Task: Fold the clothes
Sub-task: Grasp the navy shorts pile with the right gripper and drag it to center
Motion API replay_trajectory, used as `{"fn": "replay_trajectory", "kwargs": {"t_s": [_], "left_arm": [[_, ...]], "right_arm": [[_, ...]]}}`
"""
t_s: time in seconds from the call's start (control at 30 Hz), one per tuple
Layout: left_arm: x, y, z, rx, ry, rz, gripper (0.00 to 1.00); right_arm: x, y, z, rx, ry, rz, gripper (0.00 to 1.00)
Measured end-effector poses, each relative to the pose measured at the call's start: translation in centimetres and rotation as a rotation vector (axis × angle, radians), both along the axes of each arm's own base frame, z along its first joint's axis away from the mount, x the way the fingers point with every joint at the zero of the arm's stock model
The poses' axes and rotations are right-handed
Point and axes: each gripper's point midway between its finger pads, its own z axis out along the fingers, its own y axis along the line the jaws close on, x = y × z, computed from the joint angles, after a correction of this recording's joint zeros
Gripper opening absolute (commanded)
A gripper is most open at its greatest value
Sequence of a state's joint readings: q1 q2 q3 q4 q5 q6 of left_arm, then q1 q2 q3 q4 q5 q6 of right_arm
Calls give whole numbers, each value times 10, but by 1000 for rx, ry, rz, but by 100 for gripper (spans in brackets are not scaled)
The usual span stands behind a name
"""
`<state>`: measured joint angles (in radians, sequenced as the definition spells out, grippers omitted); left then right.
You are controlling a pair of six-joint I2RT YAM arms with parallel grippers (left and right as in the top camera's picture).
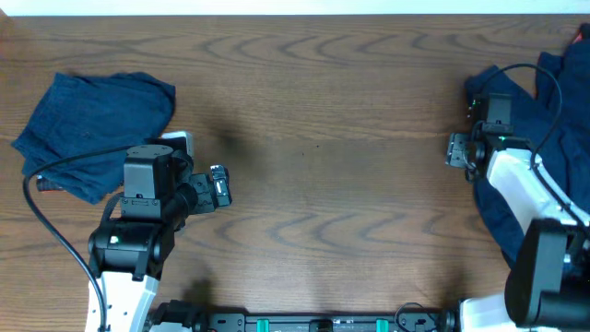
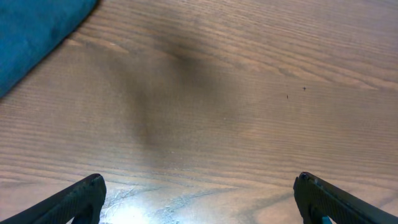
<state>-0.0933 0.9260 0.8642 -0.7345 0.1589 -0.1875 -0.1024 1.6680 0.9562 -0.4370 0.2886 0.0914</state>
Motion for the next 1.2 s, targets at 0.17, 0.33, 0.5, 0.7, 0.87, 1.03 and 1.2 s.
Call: {"fn": "replay_trajectory", "kwargs": {"t_s": [0.17, 0.33, 0.5, 0.7, 0.87, 1.03, 1.2], "left_arm": [[0, 0, -2, 1, 9, 0, 98], [0, 0, -2, 1, 9, 0, 98], [0, 0, -2, 1, 9, 1, 98], [0, 0, -2, 1, 9, 1, 98], [0, 0, -2, 1, 9, 0, 98], [0, 0, -2, 1, 10, 0, 98], [0, 0, -2, 1, 9, 0, 98]], "right_arm": [[-7, -15, -19, 0, 50, -47, 61], [-12, -23, -31, -2, 83, -73, 57], [-13, -24, -36, 3, 93, -74, 27], [-12, -23, -38, 17, 88, -78, 1], [-15, -22, -31, 21, 108, -77, 1], [-7, -15, 27, 50, 39, -39, 1], [7, 19, 123, 129, -159, 148, 1]]}}
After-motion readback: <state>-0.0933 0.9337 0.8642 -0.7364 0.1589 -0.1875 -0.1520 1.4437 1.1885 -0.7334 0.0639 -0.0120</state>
